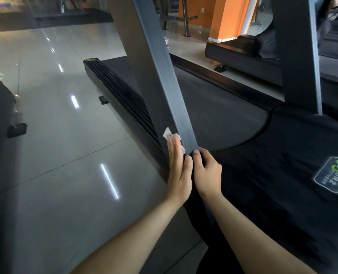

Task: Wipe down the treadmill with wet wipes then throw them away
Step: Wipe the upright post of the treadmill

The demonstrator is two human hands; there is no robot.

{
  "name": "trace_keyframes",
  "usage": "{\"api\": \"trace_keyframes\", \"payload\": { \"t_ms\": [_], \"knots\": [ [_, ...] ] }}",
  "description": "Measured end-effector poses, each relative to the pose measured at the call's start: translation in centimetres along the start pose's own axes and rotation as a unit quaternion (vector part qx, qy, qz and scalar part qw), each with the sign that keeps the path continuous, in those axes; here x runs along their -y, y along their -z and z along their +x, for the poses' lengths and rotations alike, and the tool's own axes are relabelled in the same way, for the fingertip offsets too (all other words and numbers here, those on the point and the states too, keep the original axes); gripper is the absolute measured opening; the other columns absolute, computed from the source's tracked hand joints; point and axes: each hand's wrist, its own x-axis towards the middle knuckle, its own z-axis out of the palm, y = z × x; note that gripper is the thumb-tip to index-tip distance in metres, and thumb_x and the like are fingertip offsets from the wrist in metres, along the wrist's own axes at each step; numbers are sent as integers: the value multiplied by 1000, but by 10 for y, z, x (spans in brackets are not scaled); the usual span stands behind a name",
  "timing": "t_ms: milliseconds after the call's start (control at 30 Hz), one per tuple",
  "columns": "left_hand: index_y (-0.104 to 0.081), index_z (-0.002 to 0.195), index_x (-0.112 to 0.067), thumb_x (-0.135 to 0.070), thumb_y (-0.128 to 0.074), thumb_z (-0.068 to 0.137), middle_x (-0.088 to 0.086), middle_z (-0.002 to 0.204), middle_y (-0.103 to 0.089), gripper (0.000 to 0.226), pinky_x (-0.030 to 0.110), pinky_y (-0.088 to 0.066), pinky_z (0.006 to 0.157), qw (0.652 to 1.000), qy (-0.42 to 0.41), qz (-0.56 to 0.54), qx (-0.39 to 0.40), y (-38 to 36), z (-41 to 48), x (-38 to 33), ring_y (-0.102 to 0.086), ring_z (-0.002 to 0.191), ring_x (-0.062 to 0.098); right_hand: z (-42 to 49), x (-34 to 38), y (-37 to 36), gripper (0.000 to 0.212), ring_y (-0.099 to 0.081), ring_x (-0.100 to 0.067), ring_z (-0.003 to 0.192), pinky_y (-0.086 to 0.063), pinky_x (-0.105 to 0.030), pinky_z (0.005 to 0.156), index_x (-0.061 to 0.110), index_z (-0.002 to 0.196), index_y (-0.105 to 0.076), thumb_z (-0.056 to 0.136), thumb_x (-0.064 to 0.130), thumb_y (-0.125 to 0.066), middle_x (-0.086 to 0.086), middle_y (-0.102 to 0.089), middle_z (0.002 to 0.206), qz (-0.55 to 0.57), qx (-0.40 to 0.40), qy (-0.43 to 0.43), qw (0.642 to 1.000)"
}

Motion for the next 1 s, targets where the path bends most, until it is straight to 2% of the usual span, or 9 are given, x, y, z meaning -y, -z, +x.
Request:
{"api": "trace_keyframes", "payload": {
  "t_ms": [133, 300, 400, 467, 567, 733, 800, 900, 1000],
  "knots": [
    [8, 154, -38, -34, -27, 108, -33, 162, 15, 58, 45, 2, 128, 1000, 14, -16, 18, -2, -9, 10, 14, 154, 8, -1, 0, -3, 24, -66, 5, 82, -46, -7, 68, 23, 111, -71, 102, 32, -51, 12, -73, 87, 13, -14, -1, 1000],
    [-2, 148, -51, -63, -34, 101, -28, 163, 10, 58, 32, -1, 127, 962, 193, -192, -25, -11, -23, 20, 6, 150, -8, -2, -7, -4, 34, -64, 1, 105, -49, -18, 92, 21, 126, -67, 102, 39, -51, 11, -72, 111, 2, -18, 2, 1000],
    [-21, 150, -61, -90, -44, 80, -21, 166, -15, 79, 41, -17, 126, 928, 293, -230, 7, -10, -32, 59, -19, 151, 1, -3, -13, 0, 34, -62, 3, 107, -47, -13, 92, 21, 125, -68, 102, 39, -51, 12, -72, 112, 4, -18, -9, 1000],
    [-17, 154, -58, -88, -39, 84, -17, 167, -15, 79, 40, -17, 126, 924, 319, -213, 13, -10, -31, 61, -21, 151, 3, -10, -22, 6, 30, -64, 4, 99, -49, -15, 85, 23, 117, -71, 103, 39, -49, 14, -72, 102, -3, -16, -22, 1000],
    [9, 158, -39, -48, -25, 109, -26, 159, 19, 60, 22, 1, 121, 961, 252, -113, -6, -14, -29, 25, 12, 148, -8, -24, -38, 9, 32, -64, 5, 95, -47, -13, 78, 24, 116, -71, 105, 40, -45, 15, -72, 99, -14, -10, -42, 999],
    [18, 153, -34, -39, -23, 108, -21, 162, 28, 62, 12, 3, 120, 989, 123, -57, 60, -19, -49, -1, 19, 148, -9, -29, -43, 5, 32, -62, -12, 68, -52, -41, 65, 19, 84, -63, 105, 33, -43, 2, -65, 73, -16, -25, -40, 999],
    [16, 153, -36, -38, -25, 108, -23, 161, 26, 61, 14, 3, 121, 988, 120, -77, 61, -18, -52, 9, 18, 148, -8, -31, -46, 4, 30, -66, -10, 77, -56, -42, 73, 20, 95, -68, 105, 35, -43, 4, -69, 80, -2, -36, -40, 999],
    [12, 156, -36, -52, -28, 104, -22, 164, 20, 68, 24, 2, 124, 974, 184, -129, 30, -20, -56, 30, 15, 150, -5, -33, -53, 4, 31, -64, 1, 106, -53, -27, 93, 23, 125, -68, 106, 33, -47, 14, -72, 109, 20, -49, -41, 998],
    [-5, 157, -53, -78, -45, 91, -15, 169, -1, 81, 43, -11, 127, 925, 308, -219, 22, -23, -61, 70, -10, 155, 10, -35, -56, 6, 29, -61, 5, 110, -49, -22, 96, 23, 127, -67, 105, 30, -49, 18, -69, 113, 32, -41, -35, 998]
  ]
}}
